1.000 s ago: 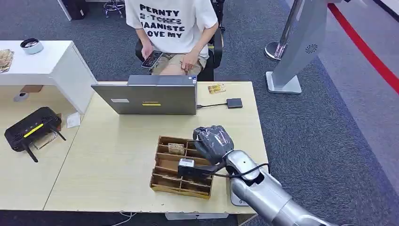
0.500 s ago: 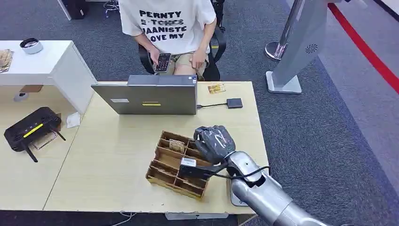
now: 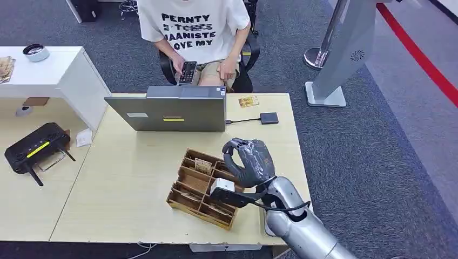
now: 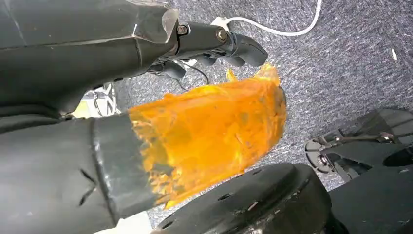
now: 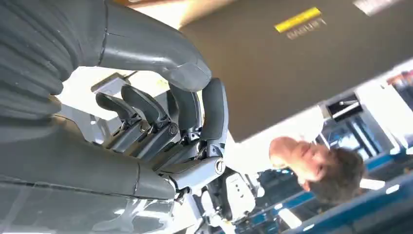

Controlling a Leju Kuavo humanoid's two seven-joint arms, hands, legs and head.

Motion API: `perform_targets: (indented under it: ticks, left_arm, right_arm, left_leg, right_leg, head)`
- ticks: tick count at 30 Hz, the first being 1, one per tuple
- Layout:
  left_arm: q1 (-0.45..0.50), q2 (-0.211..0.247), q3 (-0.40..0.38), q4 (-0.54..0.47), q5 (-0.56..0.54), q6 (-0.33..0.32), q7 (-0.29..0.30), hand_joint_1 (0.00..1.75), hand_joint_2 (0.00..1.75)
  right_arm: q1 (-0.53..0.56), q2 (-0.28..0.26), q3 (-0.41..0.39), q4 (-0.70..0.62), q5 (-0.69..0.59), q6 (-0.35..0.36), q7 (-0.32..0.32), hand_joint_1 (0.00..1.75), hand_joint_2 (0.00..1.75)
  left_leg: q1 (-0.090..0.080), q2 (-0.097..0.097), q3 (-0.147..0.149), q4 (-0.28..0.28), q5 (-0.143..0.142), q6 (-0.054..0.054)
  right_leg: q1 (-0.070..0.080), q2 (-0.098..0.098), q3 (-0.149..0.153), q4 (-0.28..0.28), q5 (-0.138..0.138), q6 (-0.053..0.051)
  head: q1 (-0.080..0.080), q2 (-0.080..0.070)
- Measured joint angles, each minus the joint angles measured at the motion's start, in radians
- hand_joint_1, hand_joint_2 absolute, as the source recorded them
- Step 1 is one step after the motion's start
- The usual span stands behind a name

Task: Pass the card to the sensor for recognition and then transmit it.

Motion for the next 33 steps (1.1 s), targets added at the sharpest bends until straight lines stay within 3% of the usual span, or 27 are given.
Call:
perform_targets:
  ticks: [7, 13, 14, 15, 17, 20, 29, 30, 32, 33]
  left_arm:
    - [0.000, 0.000, 0.000, 0.000, 0.000, 0.000, -0.004, 0.00, 0.00]
    - [0.000, 0.000, 0.000, 0.000, 0.009, 0.000, -0.010, 0.00, 0.00]
    - [0.000, 0.000, 0.000, 0.000, 0.011, 0.000, -0.010, 0.00, 0.00]
    - [0.000, 0.000, 0.000, 0.000, 0.014, 0.000, -0.011, 0.00, 0.00]
    - [0.000, 0.000, 0.000, 0.000, 0.020, 0.000, -0.012, 0.00, 0.00]
    - [0.000, 0.000, 0.000, 0.000, 0.027, 0.001, -0.012, 0.00, 0.00]
    - [0.000, 0.000, 0.001, 0.000, 0.039, 0.001, -0.012, 0.00, 0.00]
    - [0.000, 0.000, 0.002, 0.000, 0.045, 0.001, -0.012, 0.00, 0.00]
    - [0.000, 0.000, 0.008, 0.000, 0.055, 0.002, -0.005, 0.00, 0.00]
    - [0.000, 0.000, 0.009, 0.000, 0.056, 0.003, -0.005, 0.00, 0.00]
  right_arm:
    - [0.039, 0.009, -0.032, -0.053, -0.082, 0.009, -0.040, 1.75, 1.75]
    - [0.111, 0.010, -0.062, -0.177, -0.368, 0.168, -0.132, 1.73, 1.75]
    - [0.121, 0.010, -0.066, -0.198, -0.393, 0.188, -0.140, 1.48, 1.75]
    - [0.134, 0.009, -0.069, -0.223, -0.424, 0.208, -0.149, 1.48, 1.75]
    - [0.157, 0.005, -0.073, -0.267, -0.457, 0.238, -0.163, 0.86, 1.75]
    - [0.186, -0.011, -0.074, -0.324, -0.472, 0.265, -0.170, 0.72, 1.75]
    - [0.215, -0.032, -0.074, -0.368, -0.434, 0.272, -0.172, 0.75, 1.75]
    - [0.236, -0.046, -0.072, -0.389, -0.395, 0.266, -0.167, 0.80, 1.75]
    - [0.264, -0.075, -0.053, -0.403, -0.248, 0.208, -0.136, 1.36, 1.75]
    - [0.267, -0.082, -0.043, -0.403, -0.209, 0.192, -0.129, 1.38, 1.75]
  left_leg:
    - [0.000, 0.000, 0.000, 0.000, 0.000, 0.000]
    - [0.000, 0.000, 0.000, 0.000, 0.000, 0.000]
    - [0.000, 0.000, 0.000, 0.000, 0.000, 0.000]
    - [0.000, 0.000, 0.000, 0.000, 0.000, 0.000]
    - [0.000, 0.000, 0.000, 0.000, 0.000, 0.000]
    - [0.000, 0.000, 0.000, 0.000, 0.000, 0.000]
    - [0.000, 0.000, 0.000, 0.000, 0.000, 0.000]
    - [0.000, 0.000, 0.000, 0.000, 0.000, 0.000]
    - [0.000, 0.000, 0.000, 0.000, 0.000, 0.000]
    - [0.000, 0.000, 0.000, 0.000, 0.000, 0.000]
  right_leg:
    - [0.000, 0.000, 0.000, 0.000, 0.000, 0.000]
    - [0.000, 0.000, 0.000, 0.000, 0.000, 0.000]
    - [0.000, 0.000, 0.000, 0.000, 0.000, 0.000]
    - [0.000, 0.000, 0.000, 0.000, 0.000, 0.000]
    - [0.000, 0.000, -0.001, 0.000, 0.000, 0.000]
    - [0.000, 0.000, -0.001, 0.000, 0.000, 0.000]
    - [0.000, 0.000, 0.000, 0.000, 0.000, 0.000]
    - [0.000, 0.000, 0.000, 0.000, 0.000, 0.000]
    - [0.000, 0.000, 0.000, 0.000, 0.000, 0.000]
    - [0.000, 0.000, 0.000, 0.000, 0.000, 0.000]
  head:
    - [0.000, 0.000]
    - [0.000, 0.000]
    - [-0.001, 0.000]
    - [0.000, 0.000]
    - [0.000, 0.000]
    - [0.000, 0.000]
    - [0.000, 0.000]
    - [0.000, 0.000]
    - [0.000, 0.000]
    - [0.000, 0.000]
